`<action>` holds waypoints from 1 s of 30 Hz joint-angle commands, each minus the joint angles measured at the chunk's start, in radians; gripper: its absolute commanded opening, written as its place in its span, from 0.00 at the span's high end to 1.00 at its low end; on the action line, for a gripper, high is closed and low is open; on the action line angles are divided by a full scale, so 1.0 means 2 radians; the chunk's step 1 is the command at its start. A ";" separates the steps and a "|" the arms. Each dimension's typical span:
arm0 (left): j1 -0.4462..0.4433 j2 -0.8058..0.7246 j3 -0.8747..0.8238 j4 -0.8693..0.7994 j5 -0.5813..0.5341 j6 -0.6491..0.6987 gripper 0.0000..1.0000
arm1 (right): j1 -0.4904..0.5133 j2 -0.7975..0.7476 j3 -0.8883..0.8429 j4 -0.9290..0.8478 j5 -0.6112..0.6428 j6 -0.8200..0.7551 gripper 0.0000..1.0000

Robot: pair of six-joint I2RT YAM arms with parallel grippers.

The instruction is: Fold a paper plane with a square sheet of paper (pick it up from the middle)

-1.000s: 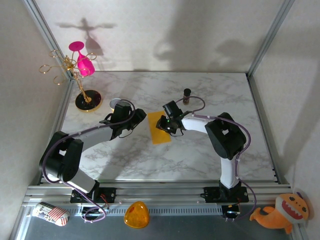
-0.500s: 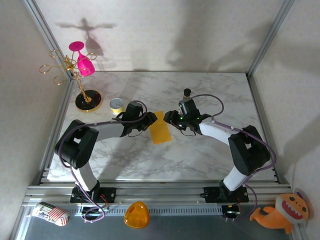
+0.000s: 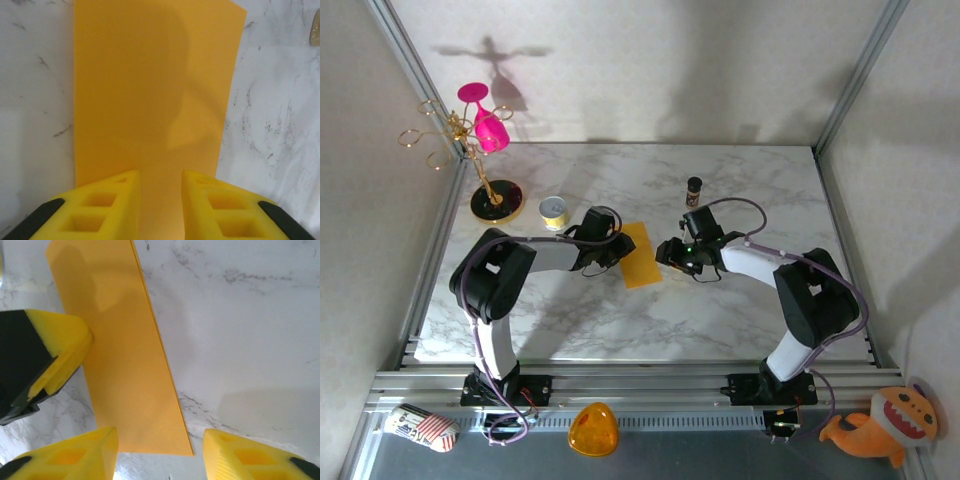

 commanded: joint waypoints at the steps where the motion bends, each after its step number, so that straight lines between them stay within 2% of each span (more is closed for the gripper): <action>1: -0.003 0.011 -0.003 -0.035 -0.020 0.021 0.74 | -0.003 0.014 -0.006 -0.018 -0.024 -0.018 0.54; 16: -0.003 -0.001 -0.002 -0.010 0.011 0.031 0.75 | 0.005 0.044 -0.004 -0.032 -0.055 -0.028 0.59; 21: -0.003 -0.022 0.010 -0.007 0.021 0.030 0.71 | 0.006 0.044 -0.003 -0.035 -0.051 -0.028 0.59; 25: -0.003 -0.044 0.008 -0.012 0.008 0.024 0.69 | 0.006 0.041 -0.002 -0.036 -0.045 -0.028 0.59; 30: 0.000 -0.043 -0.008 -0.021 -0.015 0.017 0.73 | 0.006 0.038 -0.002 -0.032 -0.046 -0.024 0.59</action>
